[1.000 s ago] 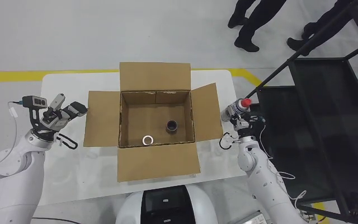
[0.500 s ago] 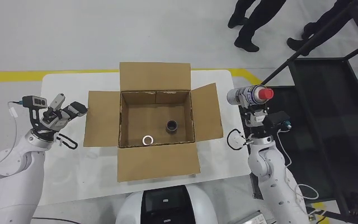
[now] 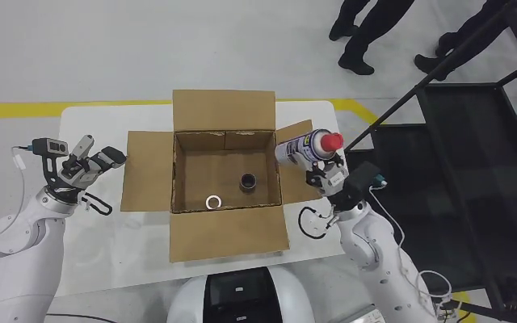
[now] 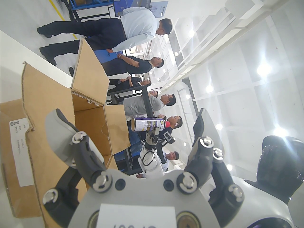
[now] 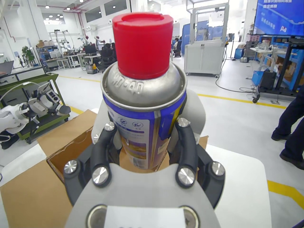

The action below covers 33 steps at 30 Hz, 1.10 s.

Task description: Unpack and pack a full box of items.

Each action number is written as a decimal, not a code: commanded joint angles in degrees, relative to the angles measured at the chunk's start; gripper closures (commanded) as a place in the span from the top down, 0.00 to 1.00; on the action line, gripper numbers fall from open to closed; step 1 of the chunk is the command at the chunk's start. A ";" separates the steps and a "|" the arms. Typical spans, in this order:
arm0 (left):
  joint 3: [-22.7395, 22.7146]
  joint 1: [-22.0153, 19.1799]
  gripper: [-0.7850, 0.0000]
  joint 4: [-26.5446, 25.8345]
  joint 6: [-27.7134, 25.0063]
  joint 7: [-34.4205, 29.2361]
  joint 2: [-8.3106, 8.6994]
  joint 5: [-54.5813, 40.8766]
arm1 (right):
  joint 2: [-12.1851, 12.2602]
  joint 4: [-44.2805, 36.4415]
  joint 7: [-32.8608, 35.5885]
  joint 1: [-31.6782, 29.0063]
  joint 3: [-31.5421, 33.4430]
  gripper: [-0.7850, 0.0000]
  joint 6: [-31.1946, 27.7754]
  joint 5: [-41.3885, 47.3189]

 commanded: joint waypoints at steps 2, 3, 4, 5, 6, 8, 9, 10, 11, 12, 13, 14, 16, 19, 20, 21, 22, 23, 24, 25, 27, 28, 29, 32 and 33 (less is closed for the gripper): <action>0.00 0.00 1.00 0.00 0.00 -0.01 0.00 -0.13 | -0.06 0.46 2.66 1.28 -2.49 0.00 0.39 -4.55; 0.00 0.00 1.00 0.00 0.00 -0.01 0.00 -0.13 | -0.06 0.54 3.31 1.75 -3.16 0.00 0.54 -6.29; 0.00 0.00 1.00 0.00 0.00 -0.01 0.00 -0.13 | -0.07 0.74 3.95 2.10 -3.89 0.00 0.80 -7.85; 0.00 0.00 1.00 0.00 0.00 -0.01 0.00 -0.13 | -0.08 0.99 4.78 2.48 -4.50 0.00 1.28 -9.53; 0.00 0.00 1.00 0.00 0.00 -0.01 0.00 -0.13 | -0.12 1.22 5.30 2.90 -5.05 0.00 2.07 -10.93; 0.00 0.00 1.00 0.00 0.00 -0.01 0.00 -0.13 | -0.30 2.11 5.93 3.69 -6.22 0.00 3.66 -11.97; 0.00 0.00 1.00 0.00 0.00 -0.01 0.00 -0.13 | -0.36 2.65 6.97 4.25 -6.76 0.00 4.34 -12.85; 0.00 0.00 1.00 0.00 0.00 -0.01 0.00 -0.13 | -0.44 3.06 7.48 4.90 -7.21 0.00 5.21 -13.73; 0.00 0.00 1.00 0.00 0.00 -0.01 0.00 -0.13 | -0.48 3.60 8.39 5.51 -7.61 0.00 6.39 -15.55; 0.00 0.00 1.00 0.00 0.00 -0.01 0.00 -0.13 | -0.56 3.98 9.25 6.00 -8.23 0.00 7.13 -16.56; 0.00 0.00 1.00 0.00 0.00 -0.01 0.00 -0.13 | -0.68 4.12 9.27 6.43 -8.73 0.00 7.81 -16.28; 0.00 0.00 1.00 0.00 0.00 -0.01 0.00 -0.13 | -0.78 4.34 9.41 6.77 -8.94 0.00 8.72 -16.29; 0.00 0.00 1.00 0.00 0.00 -0.01 0.00 -0.13 | -0.83 4.32 9.35 7.09 -9.18 0.00 9.50 -16.91; 0.00 0.00 1.00 0.00 0.00 -0.01 0.00 -0.13 | -0.83 4.32 9.35 7.09 -9.18 0.00 9.50 -16.91; 0.00 0.00 1.00 0.00 0.00 -0.01 0.00 -0.13 | -0.83 4.32 9.35 7.09 -9.18 0.00 9.50 -16.91; 0.00 0.00 1.00 0.00 0.00 -0.01 0.00 -0.13 | -0.83 4.32 9.35 7.09 -9.18 0.00 9.50 -16.91; 0.00 0.00 1.00 0.00 0.00 -0.01 0.00 -0.13 | -0.83 4.32 9.35 7.09 -9.18 0.00 9.50 -16.91; 0.00 0.00 1.00 0.00 0.00 -0.01 0.00 -0.13 | -0.83 4.32 9.35 7.09 -9.18 0.00 9.50 -16.91; 0.00 0.00 1.00 0.00 0.00 -0.01 0.00 -0.13 | -0.83 4.32 9.35 7.09 -9.18 0.00 9.50 -16.91; 0.00 0.00 1.00 0.00 0.00 -0.01 0.00 -0.13 | -0.83 4.32 9.35 7.09 -9.18 0.00 9.50 -16.91; 0.00 0.00 1.00 0.00 0.00 -0.01 0.00 -0.13 | -0.83 4.32 9.35 7.09 -9.18 0.00 9.50 -16.91; 0.00 0.00 1.00 0.00 0.00 -0.01 0.00 -0.13 | -0.83 4.32 9.35 7.09 -9.18 0.00 9.50 -16.91; 0.00 0.00 1.00 0.00 0.00 -0.01 0.00 -0.13 | -0.83 4.32 9.35 7.09 -9.18 0.00 9.50 -16.91; 0.00 0.00 1.00 0.00 0.00 -0.01 0.00 -0.13 | -0.79 3.96 13.05 7.60 -9.62 0.00 8.92 -18.46; 0.00 0.00 1.00 0.00 0.00 -0.01 0.00 -0.13 | -0.78 4.02 14.69 8.61 -9.94 0.00 8.04 -19.34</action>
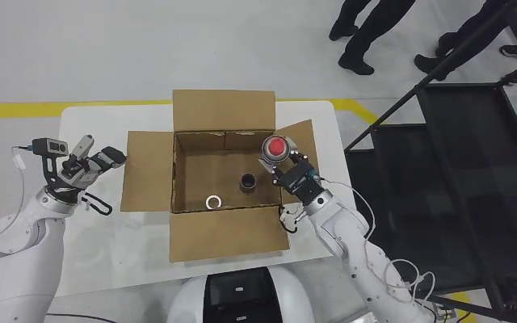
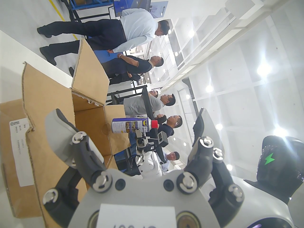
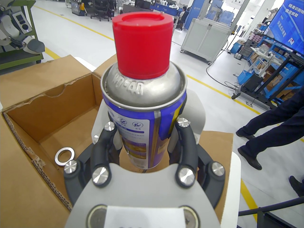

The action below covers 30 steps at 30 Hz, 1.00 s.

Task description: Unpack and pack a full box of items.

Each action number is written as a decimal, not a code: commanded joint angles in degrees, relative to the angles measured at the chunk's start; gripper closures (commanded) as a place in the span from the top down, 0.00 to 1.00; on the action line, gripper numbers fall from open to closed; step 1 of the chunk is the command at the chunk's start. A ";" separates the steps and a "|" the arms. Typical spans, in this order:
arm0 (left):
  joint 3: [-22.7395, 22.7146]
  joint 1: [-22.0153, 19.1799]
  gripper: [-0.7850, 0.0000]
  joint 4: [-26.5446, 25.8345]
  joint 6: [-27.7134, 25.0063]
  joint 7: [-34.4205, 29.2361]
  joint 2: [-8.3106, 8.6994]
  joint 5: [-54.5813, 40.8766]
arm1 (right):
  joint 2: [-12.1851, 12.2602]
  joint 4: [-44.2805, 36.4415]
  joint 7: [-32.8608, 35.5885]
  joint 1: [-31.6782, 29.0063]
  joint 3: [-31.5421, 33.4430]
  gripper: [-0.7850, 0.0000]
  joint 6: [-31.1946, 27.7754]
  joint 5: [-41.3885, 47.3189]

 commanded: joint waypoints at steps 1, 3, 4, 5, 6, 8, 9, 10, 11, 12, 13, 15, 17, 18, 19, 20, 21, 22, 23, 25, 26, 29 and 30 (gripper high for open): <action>0.00 0.00 1.00 0.00 0.00 -0.01 0.00 -0.13 | 0.00 0.10 3.95 2.44 -0.89 0.00 -2.02 -2.15; 0.00 0.00 1.00 0.00 0.00 -0.01 0.00 -0.13 | -0.17 0.71 7.77 6.06 -2.76 0.00 -4.35 -4.32; 0.00 0.00 1.00 0.00 0.00 -0.01 0.00 -0.13 | -0.36 1.14 9.77 8.00 -4.01 0.00 -5.02 -5.16; 0.00 0.00 1.00 0.00 0.00 -0.01 0.00 -0.13 | -0.60 1.97 11.80 10.06 -5.34 0.00 -5.60 -5.86; 0.00 0.00 1.00 0.00 0.00 -0.01 0.00 -0.13 | -0.83 3.03 14.03 12.33 -6.90 0.00 -6.59 -7.28; 0.00 0.00 1.00 0.00 0.00 -0.01 0.00 -0.13 | -1.49 5.84 16.92 16.67 -10.06 0.00 -7.97 -8.22; 0.00 0.00 1.00 0.00 0.00 -0.01 0.00 -0.13 | -1.82 7.59 18.48 18.80 -11.67 0.00 -8.72 -9.12; 0.00 0.00 1.00 0.00 0.00 -0.01 0.00 -0.13 | -2.20 9.23 19.51 20.75 -13.12 0.00 -8.94 -9.54; 0.00 0.00 1.00 0.00 0.00 -0.01 0.00 -0.13 | -2.59 11.13 20.54 22.45 -14.41 0.00 -8.89 -9.76; 0.00 0.00 1.00 0.00 0.00 -0.01 0.00 -0.13 | -2.95 13.00 21.88 24.08 -15.68 0.00 -8.85 -10.53; 0.00 0.00 1.00 0.00 0.00 -0.01 0.00 -0.13 | -3.32 14.62 22.89 25.50 -16.87 0.00 -8.63 -11.05; 0.00 0.00 1.00 0.00 0.00 -0.01 0.00 -0.13 | -4.02 17.87 24.85 27.68 -18.85 0.00 -8.19 -11.51; 0.00 0.00 1.00 0.00 0.00 -0.01 0.00 -0.13 | -4.63 20.32 26.45 29.26 -20.58 0.00 -8.13 -11.99; 0.00 0.00 1.00 0.00 0.00 -0.01 0.00 -0.13 | -4.87 21.56 27.39 29.93 -21.37 0.00 -8.53 -12.41; 0.00 0.00 1.00 0.00 0.00 -0.01 0.00 -0.13 | -5.10 22.48 28.11 30.53 -22.09 0.00 -8.85 -12.77; 0.00 0.00 1.00 0.00 0.00 -0.01 0.00 -0.13 | -5.32 23.29 28.51 30.93 -22.65 0.00 -9.09 -12.70; 0.00 0.00 1.00 0.00 0.00 -0.01 0.00 -0.13 | -5.51 24.20 28.97 31.35 -23.11 0.10 -9.57 -12.64; 0.00 0.00 1.00 0.00 0.00 -0.01 0.00 -0.13 | -5.69 24.96 29.09 31.84 -23.39 0.30 -9.83 -12.52; 0.00 0.00 1.00 0.00 0.00 -0.01 0.00 -0.13 | -5.87 25.49 28.97 32.15 -23.71 0.56 -10.00 -12.21; 0.00 0.00 1.00 0.00 0.00 -0.01 0.00 -0.13 | -6.18 26.11 29.30 32.75 -24.20 1.00 -10.30 -12.02; 0.00 0.00 1.00 0.00 0.00 -0.01 0.00 -0.13 | -6.31 26.28 29.31 32.93 -24.31 1.00 -10.13 -11.93; 0.00 0.00 1.00 0.00 0.00 -0.01 0.00 -0.13 | -6.56 26.32 28.88 33.48 -24.32 1.00 -9.98 -11.85; 0.00 0.00 1.00 0.00 0.00 -0.01 0.00 -0.13 | -6.57 26.28 28.40 33.55 -24.14 1.00 -9.98 -11.90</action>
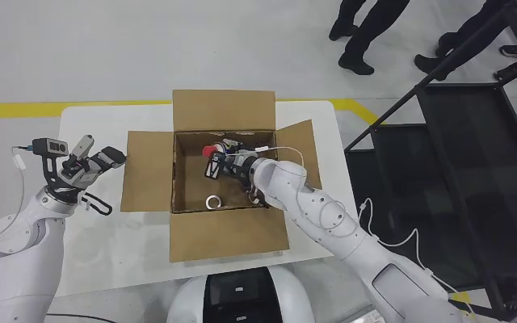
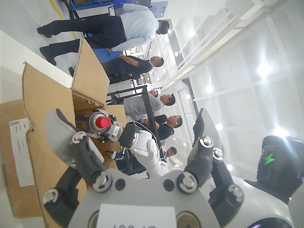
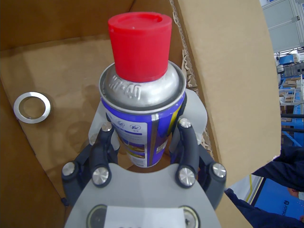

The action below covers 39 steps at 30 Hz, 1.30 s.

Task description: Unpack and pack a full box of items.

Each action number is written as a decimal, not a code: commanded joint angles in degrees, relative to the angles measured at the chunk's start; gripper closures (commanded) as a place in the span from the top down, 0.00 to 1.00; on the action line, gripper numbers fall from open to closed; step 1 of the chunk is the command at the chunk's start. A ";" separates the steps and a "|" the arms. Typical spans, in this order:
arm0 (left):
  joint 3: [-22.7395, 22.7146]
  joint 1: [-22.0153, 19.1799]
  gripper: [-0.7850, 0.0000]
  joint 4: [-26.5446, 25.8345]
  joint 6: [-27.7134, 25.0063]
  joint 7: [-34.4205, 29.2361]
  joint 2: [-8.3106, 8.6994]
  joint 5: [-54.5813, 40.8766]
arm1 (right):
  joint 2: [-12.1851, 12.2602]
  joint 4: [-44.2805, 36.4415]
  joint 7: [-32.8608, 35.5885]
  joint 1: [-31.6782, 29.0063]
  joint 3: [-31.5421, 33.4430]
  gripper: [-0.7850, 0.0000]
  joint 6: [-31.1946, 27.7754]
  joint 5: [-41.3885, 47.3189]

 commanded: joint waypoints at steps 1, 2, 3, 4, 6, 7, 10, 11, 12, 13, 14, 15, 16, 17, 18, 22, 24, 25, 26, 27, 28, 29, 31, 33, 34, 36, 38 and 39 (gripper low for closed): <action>0.00 0.00 1.00 0.00 0.00 -0.01 0.00 -0.13 | 0.01 -0.25 -0.80 0.08 0.42 1.00 -0.02 -0.12; 0.00 0.00 1.00 0.00 0.00 -0.01 0.00 -0.13 | 0.05 -0.63 -1.02 -0.05 0.73 1.00 -0.05 -0.05; 0.00 0.00 1.00 0.00 0.00 -0.01 0.00 -0.13 | 0.16 -0.99 -0.74 -0.05 0.93 1.00 -0.63 -0.75; 0.00 0.00 1.00 0.00 0.00 -0.01 0.00 -0.13 | 0.28 -1.42 -0.74 -0.10 1.22 1.00 -1.30 -1.16; -0.25 0.29 1.00 -0.72 0.68 1.94 -0.04 0.31 | 0.52 -3.03 -1.25 -0.74 2.09 1.00 -2.91 -0.44; -0.56 0.40 1.00 -0.87 0.89 2.57 -0.03 0.20 | 0.70 -4.12 -1.27 -1.12 2.59 1.00 -3.95 -0.24; -1.88 0.43 1.00 -0.17 1.31 4.01 0.05 -0.16 | 1.28 -7.82 -4.31 -3.62 5.52 1.00 -6.13 4.61; -2.35 0.32 1.00 0.38 1.45 4.45 0.08 -0.40 | 1.51 -9.07 -5.73 -4.67 6.75 1.00 -6.86 6.61; -2.76 0.14 1.00 1.05 1.57 4.91 0.11 -0.44 | 1.76 -10.29 -7.12 -5.82 8.03 1.00 -7.54 8.64; -3.07 -0.11 1.00 1.87 1.69 5.32 0.14 -0.23 | 2.02 -11.50 -8.13 -6.99 9.35 1.00 -8.07 10.38; -3.26 -0.47 1.00 2.85 1.94 5.73 0.17 0.11 | 2.28 -12.93 -8.83 -8.11 10.69 1.00 -8.15 11.55; -3.26 -0.92 1.00 3.92 2.22 6.09 0.18 0.55 | 2.51 -14.43 -9.18 -9.43 12.07 1.00 -7.41 12.58; -3.07 -1.48 1.00 5.06 2.55 6.30 0.18 1.13 | 2.69 -16.14 -8.71 -10.89 13.32 1.00 -6.30 13.81; -2.76 -2.11 1.00 6.30 2.85 6.51 0.17 1.86 | 2.85 -18.41 -8.23 -12.18 14.39 1.00 -5.45 14.90; -2.31 -2.85 1.00 7.57 3.21 6.58 0.14 2.57 | 2.99 -20.64 -7.91 -13.50 15.35 1.00 -4.91 16.24; 0.12 -6.22 1.00 12.99 4.11 6.46 -0.08 5.76 | 3.48 -28.44 -6.33 -17.96 19.01 1.00 -4.03 22.35; 1.56 -7.98 1.00 15.47 4.27 5.75 -0.23 7.42 | 3.63 -30.98 -5.71 -19.76 20.87 1.00 -3.40 26.58; 2.30 -8.81 1.00 16.55 4.15 5.10 -0.31 8.17 | 3.67 -32.07 -5.50 -20.56 21.70 1.00 -2.92 28.80; 3.14 -9.60 1.00 17.41 3.97 3.86 -0.37 9.01 | 3.69 -33.04 -5.51 -21.32 22.41 1.00 -2.46 31.31; 3.94 -10.32 1.00 18.14 3.43 2.12 -0.41 9.84 | 3.72 -33.91 -5.67 -21.87 23.06 1.00 -2.38 33.43; 4.47 -10.96 1.00 19.01 2.75 0.68 -0.47 10.02 | 3.76 -34.55 -5.94 -22.35 23.65 1.00 -2.41 35.27; 4.93 -11.59 1.00 19.94 2.26 -0.30 -0.53 10.18 | 3.78 -35.04 -6.28 -22.82 24.10 1.00 -2.47 37.13; 5.97 -12.78 1.00 21.26 0.84 -2.40 -0.66 10.72 | 3.83 -35.77 -6.70 -23.60 24.82 1.00 -2.30 39.90; 6.90 -13.60 1.00 21.99 -0.74 -5.11 -0.79 10.60 | 3.81 -36.13 -7.33 -24.37 25.14 1.00 -1.87 42.98; 7.14 -13.82 1.00 22.16 -1.41 -6.75 -0.84 9.86 | 3.80 -36.16 -7.66 -24.69 25.35 1.00 -1.58 44.36; 7.14 -14.00 1.00 22.30 -2.67 -9.49 -0.83 8.30 | 3.81 -36.09 -7.87 -25.25 25.65 1.00 -1.16 46.46; 6.92 -13.90 1.00 22.06 -2.90 -13.12 -0.78 5.73 | 3.78 -35.84 -7.88 -25.99 25.88 1.00 0.05 48.89; 6.68 -13.82 1.00 21.86 -3.07 -14.81 -0.69 4.77 | 3.78 -35.84 -7.88 -25.99 25.88 1.00 0.05 48.89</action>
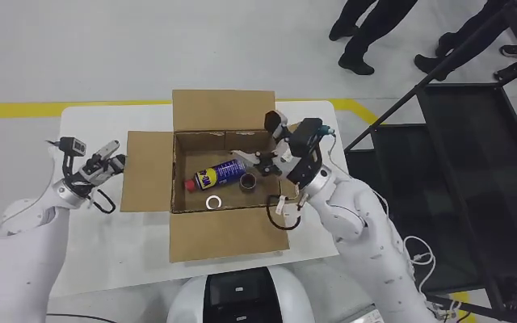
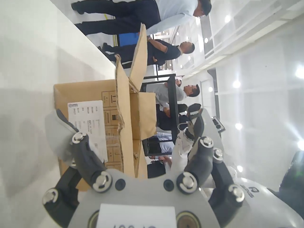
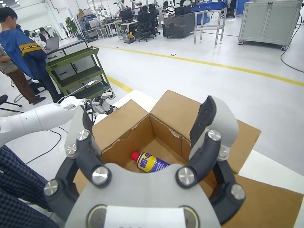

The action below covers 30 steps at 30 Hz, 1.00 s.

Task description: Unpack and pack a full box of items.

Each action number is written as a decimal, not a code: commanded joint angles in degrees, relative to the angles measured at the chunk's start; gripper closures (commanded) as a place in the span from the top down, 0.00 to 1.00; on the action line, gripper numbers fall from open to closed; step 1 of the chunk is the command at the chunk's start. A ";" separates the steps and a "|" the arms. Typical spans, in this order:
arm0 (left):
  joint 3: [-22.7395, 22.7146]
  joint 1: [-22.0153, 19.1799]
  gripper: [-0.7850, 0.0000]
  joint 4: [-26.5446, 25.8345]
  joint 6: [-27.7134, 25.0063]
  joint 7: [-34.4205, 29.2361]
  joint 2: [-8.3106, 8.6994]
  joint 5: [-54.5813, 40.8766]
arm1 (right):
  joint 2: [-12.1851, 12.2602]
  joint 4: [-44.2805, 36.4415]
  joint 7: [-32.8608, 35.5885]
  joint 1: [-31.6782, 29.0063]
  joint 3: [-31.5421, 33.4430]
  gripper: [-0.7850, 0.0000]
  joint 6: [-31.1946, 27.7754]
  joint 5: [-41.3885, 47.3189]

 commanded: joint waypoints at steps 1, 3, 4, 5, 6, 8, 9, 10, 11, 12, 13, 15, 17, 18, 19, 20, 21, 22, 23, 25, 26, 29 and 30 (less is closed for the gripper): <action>-0.42 0.25 1.00 -0.47 -0.19 -4.03 0.18 -2.05 | -0.01 0.05 -0.01 -0.11 0.03 1.00 0.27 0.40; -0.81 0.48 1.00 -0.89 0.03 -6.48 0.35 -3.35 | -0.01 0.05 -0.01 -0.11 0.03 1.00 0.27 0.40; -0.96 0.56 1.00 -1.05 0.10 -7.13 0.42 -3.67 | -0.01 0.05 -0.01 -0.11 0.03 1.00 0.27 0.40; -1.02 0.60 1.00 -1.26 0.26 -7.62 0.47 -3.92 | -0.01 0.05 -0.01 -0.11 0.03 1.00 0.27 0.40; -1.02 0.62 1.00 -1.59 0.55 -7.95 0.49 -4.28 | -0.01 0.05 -0.01 -0.11 0.03 1.00 0.27 0.40; -0.93 0.76 1.00 -2.52 1.18 -8.58 0.52 -4.95 | -0.01 0.05 -0.01 -0.11 0.03 1.00 0.27 0.40; -0.85 0.90 1.00 -3.32 1.68 -9.07 0.52 -5.51 | -0.01 0.05 -0.01 -0.11 0.03 1.00 0.27 0.40; -0.84 1.15 1.00 -4.17 2.28 -9.68 0.54 -6.36 | 0.01 0.13 0.12 -0.20 -0.05 1.00 0.25 0.14; -0.91 1.45 1.00 -5.04 2.74 -10.14 0.57 -7.07 | 0.02 0.23 0.21 -0.38 -0.19 1.00 0.30 0.35; -0.92 1.76 1.00 -6.00 3.08 -10.48 0.58 -7.71 | 0.00 0.24 -0.07 -0.54 0.01 1.00 0.95 1.16; -0.78 2.11 1.00 -7.04 3.41 -10.81 0.57 -8.24 | 0.03 0.11 -0.19 -0.66 0.53 1.00 1.71 1.49; -0.32 2.74 1.00 -8.96 3.68 -11.08 0.49 -8.96 | 0.12 -0.56 -0.20 -1.28 1.99 1.00 3.41 2.44; 0.18 3.16 1.00 -10.64 3.97 -11.36 0.41 -9.57 | 0.28 -1.75 0.33 -2.18 3.90 1.00 4.95 3.28; 0.41 3.38 1.00 -11.47 4.00 -11.40 0.38 -9.67 | 0.34 -2.52 0.39 -2.76 4.81 1.00 5.54 4.49; 0.61 3.58 1.00 -12.31 4.09 -11.49 0.36 -9.80 | 0.40 -3.28 0.56 -3.36 5.79 1.00 6.08 5.65; 0.77 3.73 1.00 -13.19 4.19 -11.59 0.36 -9.80 | 0.48 -4.00 0.90 -4.00 6.80 1.00 6.54 6.73; 0.88 3.83 1.00 -14.04 4.33 -11.73 0.38 -9.73 | 0.55 -4.66 1.13 -4.67 7.88 1.00 7.23 7.82; 1.02 3.89 1.00 -14.92 4.54 -11.94 0.41 -9.57 | 0.61 -5.22 1.28 -5.39 8.90 1.00 7.88 9.08; 1.18 3.93 1.00 -15.79 4.72 -12.11 0.44 -9.26 | 0.65 -5.64 1.44 -6.12 9.83 1.00 8.42 10.58; 1.58 3.90 1.00 -17.47 4.66 -12.06 0.49 -8.25 | 0.71 -6.00 1.73 -7.65 11.50 1.00 9.17 14.35; 1.87 3.81 1.00 -18.09 4.54 -11.94 0.50 -7.61 | 0.76 -6.10 2.31 -8.34 12.18 1.00 9.04 16.32; 3.09 3.03 1.00 -18.99 3.44 -10.84 0.47 -4.59 | 0.83 -6.06 2.12 -10.25 14.35 1.00 8.94 22.15; 3.70 2.75 1.00 -19.11 3.14 -10.54 0.41 -3.81 | 0.84 -5.83 1.79 -10.86 14.99 1.00 8.99 23.42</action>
